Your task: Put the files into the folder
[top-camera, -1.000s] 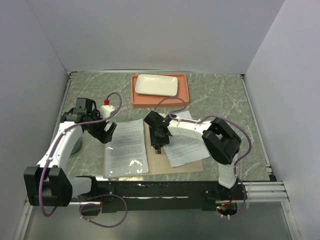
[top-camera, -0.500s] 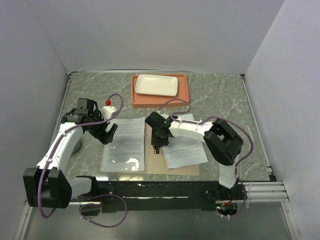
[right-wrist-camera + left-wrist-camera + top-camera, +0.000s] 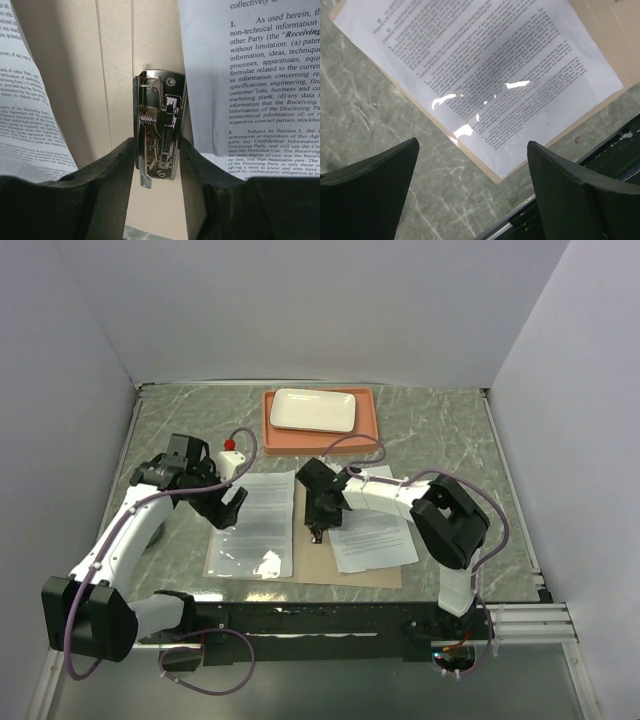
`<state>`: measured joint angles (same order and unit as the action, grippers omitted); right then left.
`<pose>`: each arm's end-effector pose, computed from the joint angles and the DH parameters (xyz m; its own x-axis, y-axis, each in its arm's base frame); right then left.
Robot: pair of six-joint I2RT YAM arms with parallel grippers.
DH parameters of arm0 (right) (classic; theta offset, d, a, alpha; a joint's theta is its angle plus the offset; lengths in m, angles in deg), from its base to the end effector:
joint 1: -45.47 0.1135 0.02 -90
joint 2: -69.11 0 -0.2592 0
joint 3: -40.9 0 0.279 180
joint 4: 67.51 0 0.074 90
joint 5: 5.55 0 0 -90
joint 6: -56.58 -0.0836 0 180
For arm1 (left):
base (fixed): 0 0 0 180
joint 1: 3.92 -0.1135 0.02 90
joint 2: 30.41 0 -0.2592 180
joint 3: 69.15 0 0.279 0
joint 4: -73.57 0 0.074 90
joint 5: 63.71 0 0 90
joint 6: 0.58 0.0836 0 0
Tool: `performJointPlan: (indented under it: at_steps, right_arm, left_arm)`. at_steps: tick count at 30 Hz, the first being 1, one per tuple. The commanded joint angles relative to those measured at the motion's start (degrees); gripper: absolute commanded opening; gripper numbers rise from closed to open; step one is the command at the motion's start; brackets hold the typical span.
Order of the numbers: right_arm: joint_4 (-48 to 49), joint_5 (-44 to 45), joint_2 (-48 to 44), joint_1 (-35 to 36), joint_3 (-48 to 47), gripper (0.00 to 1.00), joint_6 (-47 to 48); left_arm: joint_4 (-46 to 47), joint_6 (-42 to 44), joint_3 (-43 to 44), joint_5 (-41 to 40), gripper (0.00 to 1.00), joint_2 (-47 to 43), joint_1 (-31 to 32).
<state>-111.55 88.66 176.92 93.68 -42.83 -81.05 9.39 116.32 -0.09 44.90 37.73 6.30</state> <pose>0.2796 0.3036 0.1004 -0.9526 0.0398 -0.3015 -0.0319 0.9728 0.2294 0.2624 -0.0744 0.2217 -0.6438 0.5518 -0.5302 0.6736 0.7373 -0.0506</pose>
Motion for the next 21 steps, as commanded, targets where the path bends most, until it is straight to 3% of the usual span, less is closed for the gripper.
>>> performJointPlan:
  at_steps: [1, 2, 3, 4, 8, 11, 14, 15, 17, 19, 21]
  right_arm:
    - [2.42, 1.59, -9.26, 0.22, -0.16, 0.62, 5.79]
    - [3.92, 1.77, -11.29, 0.57, 0.55, 0.69, 7.54]
    - [6.98, 2.29, -14.96, 0.92, 1.43, 0.97, 10.6]
    - [8.92, 2.04, -16.74, 1.19, 3.87, 0.99, 11.77]
    - [18.5, -7.68, -25.69, -0.65, 10.3, 0.99, 13.89]
    - [25.19, -13.07, -31.67, -2.49, 15.04, 0.99, 11.26]
    - [31.42, -16.93, -32.93, -5.13, 21.02, 0.97, 9.31]
    - [32.31, -15.39, -33.01, -5.92, 21.47, 0.81, 9.75]
    - [24.12, -7.95, -32.06, -3.66, 18.77, 0.72, 12.64]
    - [19.51, 1.88, -30.56, 1.7, 14.37, 0.79, 16.17]
    - [17.99, 1.08, -29.15, 2.42, 15.13, 0.8, 14.78]
  left_arm:
    - [-1.06, -3.86, 5.76, 1.78, 0.96, -2.31, 0.68]
    - [0.77, -4.56, 4.54, 0.47, 0.96, -2.83, 0.16]
    - [3.84, -7.27, 2.62, -1.28, 0.96, -4.14, -1.24]
    - [7.09, -7.73, -1.23, -2.08, 0.96, -4.5, -1.78]
    - [6.76, -9.31, 0.39, -1.29, 0.96, -6.87, -0.82]
    - [10.35, -8.71, 3.82, -4.46, 0.96, -16.26, 1.56]
    - [13.87, -6.24, -1.86, -4.63, 0.96, -26.02, 1.56]
    - [16.06, -6.85, -6.15, -5.07, 0.96, -29.78, 1.56]
    - [13.47, -4.41, -7.86, -1.14, 0.96, -31.31, 1.65]
    - [9.68, -3.07, -7.08, 4.58, 0.96, -30.27, 1.73]
    - [8.62, -3.95, -5.76, 6.86, 0.96, -27.37, 1.82]
